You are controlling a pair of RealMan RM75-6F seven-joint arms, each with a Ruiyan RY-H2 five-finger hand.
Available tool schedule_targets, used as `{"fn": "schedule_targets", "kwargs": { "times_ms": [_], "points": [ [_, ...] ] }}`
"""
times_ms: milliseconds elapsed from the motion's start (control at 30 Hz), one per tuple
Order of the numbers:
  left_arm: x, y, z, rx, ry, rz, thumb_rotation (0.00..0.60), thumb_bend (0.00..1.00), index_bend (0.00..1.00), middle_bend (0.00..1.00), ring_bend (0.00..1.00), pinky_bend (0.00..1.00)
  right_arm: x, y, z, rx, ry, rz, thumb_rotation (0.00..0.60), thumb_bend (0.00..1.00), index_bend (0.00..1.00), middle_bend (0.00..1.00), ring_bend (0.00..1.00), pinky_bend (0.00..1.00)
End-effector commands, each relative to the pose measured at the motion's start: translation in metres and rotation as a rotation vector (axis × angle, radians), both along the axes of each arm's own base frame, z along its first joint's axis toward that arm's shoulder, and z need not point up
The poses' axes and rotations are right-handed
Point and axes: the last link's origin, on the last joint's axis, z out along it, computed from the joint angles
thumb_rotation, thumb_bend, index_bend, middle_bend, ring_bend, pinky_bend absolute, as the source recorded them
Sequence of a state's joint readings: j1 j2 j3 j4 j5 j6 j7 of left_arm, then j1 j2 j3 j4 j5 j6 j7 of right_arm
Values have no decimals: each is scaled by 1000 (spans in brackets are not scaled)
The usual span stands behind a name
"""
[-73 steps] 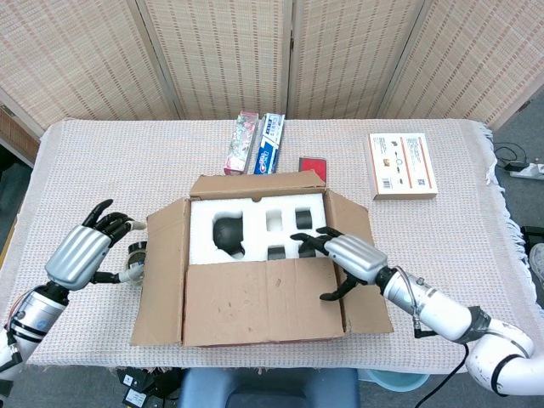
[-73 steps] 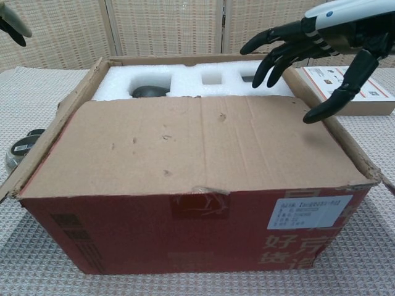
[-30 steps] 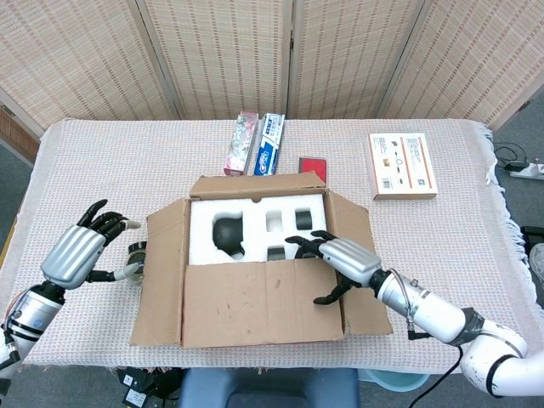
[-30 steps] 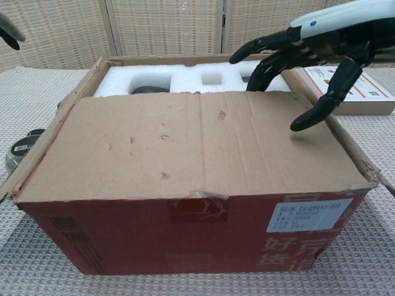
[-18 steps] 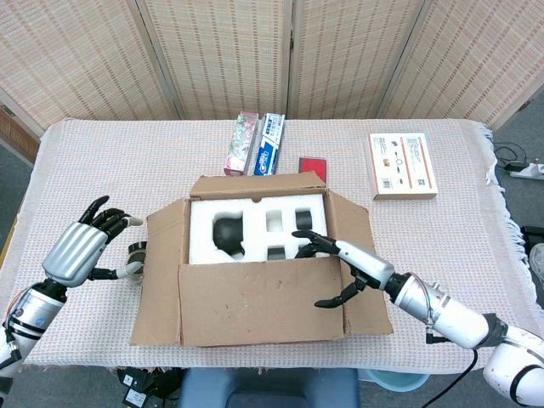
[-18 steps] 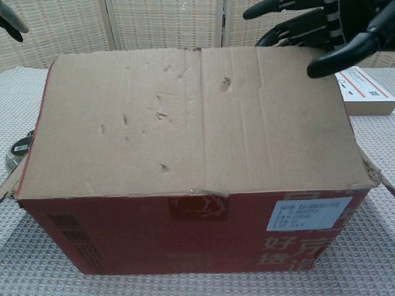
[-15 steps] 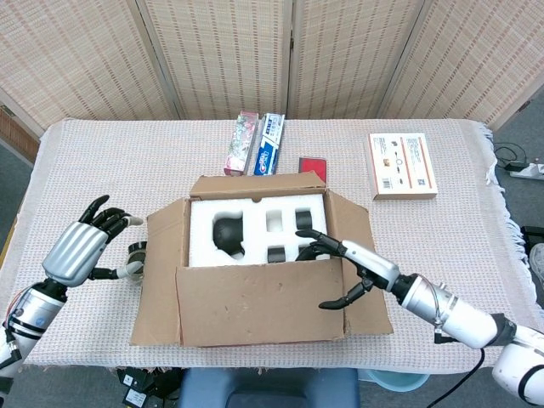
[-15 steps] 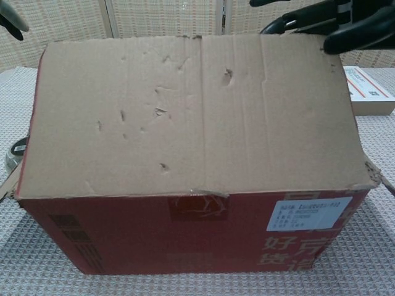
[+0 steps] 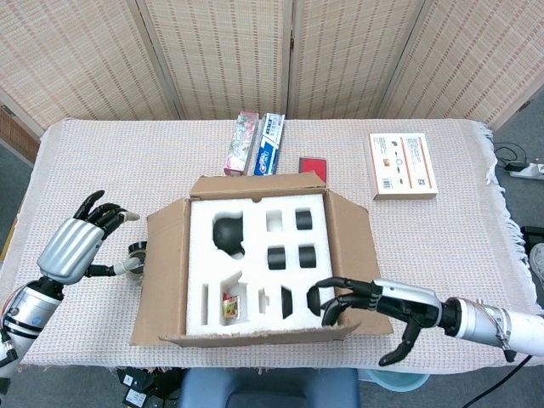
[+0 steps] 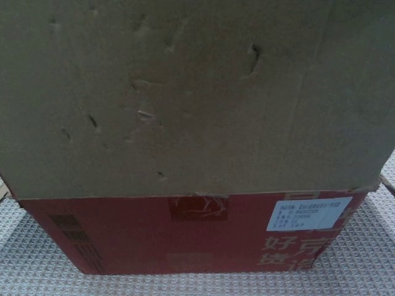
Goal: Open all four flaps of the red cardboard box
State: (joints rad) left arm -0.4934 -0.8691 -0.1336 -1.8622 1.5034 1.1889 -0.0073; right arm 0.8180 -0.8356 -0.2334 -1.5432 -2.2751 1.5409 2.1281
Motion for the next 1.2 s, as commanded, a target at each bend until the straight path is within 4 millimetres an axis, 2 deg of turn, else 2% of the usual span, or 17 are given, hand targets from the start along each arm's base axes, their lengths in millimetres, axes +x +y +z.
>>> {"fn": "schedule_targets", "kwargs": {
  "times_ms": [33, 400, 533, 733, 900, 1200],
  "points": [
    [1, 0, 0, 0, 3, 0, 0, 171, 275, 307, 215, 0, -1, 5, 3, 33, 9, 35, 600, 171, 4, 288, 274, 86],
    [2, 0, -1, -3, 6, 5, 0, 171, 275, 307, 215, 0, 1, 16, 1, 94, 0, 49, 600, 171, 4, 288, 287, 91],
    [2, 0, -1, -1, 5, 4, 0, 171, 275, 307, 215, 0, 3, 22, 4, 124, -23, 61, 600, 172, 4, 288, 287, 91],
    [0, -2, 1, 4, 2, 6, 0, 171, 275, 307, 215, 0, 3, 29, 17, 76, -50, 76, 600, 172, 4, 288, 287, 91],
    [-3, -2, 2, 10, -5, 13, 0, 171, 275, 307, 215, 0, -3, 25, 23, -98, 11, 58, 600, 171, 4, 288, 287, 91],
    [-18, -2, -3, 15, -32, 70, 0, 171, 274, 307, 215, 0, -27, 19, 12, -551, 325, 48, 600, 171, 4, 255, 244, 91]
  ]
}}
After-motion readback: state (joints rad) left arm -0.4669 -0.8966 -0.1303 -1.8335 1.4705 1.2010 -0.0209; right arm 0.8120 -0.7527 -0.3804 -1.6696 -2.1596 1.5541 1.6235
